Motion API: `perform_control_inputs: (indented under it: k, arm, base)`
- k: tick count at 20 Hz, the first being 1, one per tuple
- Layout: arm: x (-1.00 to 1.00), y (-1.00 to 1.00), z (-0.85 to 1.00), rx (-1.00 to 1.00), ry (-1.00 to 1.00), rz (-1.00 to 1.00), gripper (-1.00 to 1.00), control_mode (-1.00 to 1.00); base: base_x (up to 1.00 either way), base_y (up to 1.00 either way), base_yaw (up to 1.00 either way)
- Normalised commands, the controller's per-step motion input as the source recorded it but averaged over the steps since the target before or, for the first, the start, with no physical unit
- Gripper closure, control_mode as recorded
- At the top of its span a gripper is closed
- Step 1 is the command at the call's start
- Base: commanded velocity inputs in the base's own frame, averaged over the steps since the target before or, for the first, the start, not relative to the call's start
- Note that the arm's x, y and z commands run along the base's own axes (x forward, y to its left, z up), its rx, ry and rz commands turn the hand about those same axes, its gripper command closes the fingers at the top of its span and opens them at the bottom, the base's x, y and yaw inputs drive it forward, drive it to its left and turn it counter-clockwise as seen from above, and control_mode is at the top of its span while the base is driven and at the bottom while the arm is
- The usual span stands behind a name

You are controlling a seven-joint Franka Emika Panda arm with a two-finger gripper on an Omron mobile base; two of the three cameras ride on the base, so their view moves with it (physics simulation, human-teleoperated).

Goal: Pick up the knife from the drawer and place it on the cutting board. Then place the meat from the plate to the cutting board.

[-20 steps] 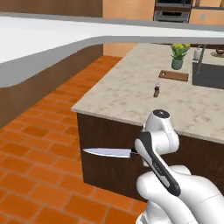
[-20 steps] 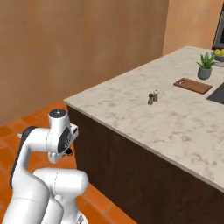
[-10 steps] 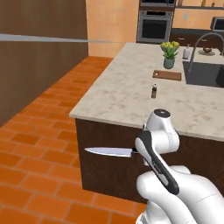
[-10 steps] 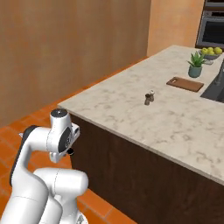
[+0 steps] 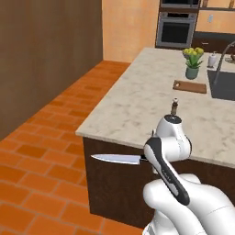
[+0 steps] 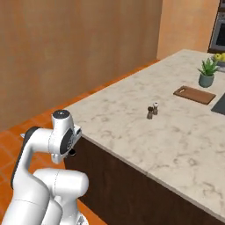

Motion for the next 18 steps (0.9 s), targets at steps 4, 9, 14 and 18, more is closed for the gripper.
perform_control_inputs:
  k: [4, 9, 14, 18]
  arm:
    - [0.0, 0.0, 0.0, 0.0, 0.0, 0.0, 1.0, 1.0]
    - [0.0, 0.0, 0.0, 0.0, 0.0, 0.0, 1.0, 1.0]
    - [0.0, 0.0, 0.0, 0.0, 0.0, 0.0, 1.0, 1.0]
    - [0.0, 0.0, 0.0, 0.0, 0.0, 0.0, 1.0, 1.0]
  base:
    - [0.57, 0.83, 0.06]
    - [0.22, 1.0, 0.0]
    - [0.39, 1.0, -0.04]
    - [0.73, 1.0, -0.23]
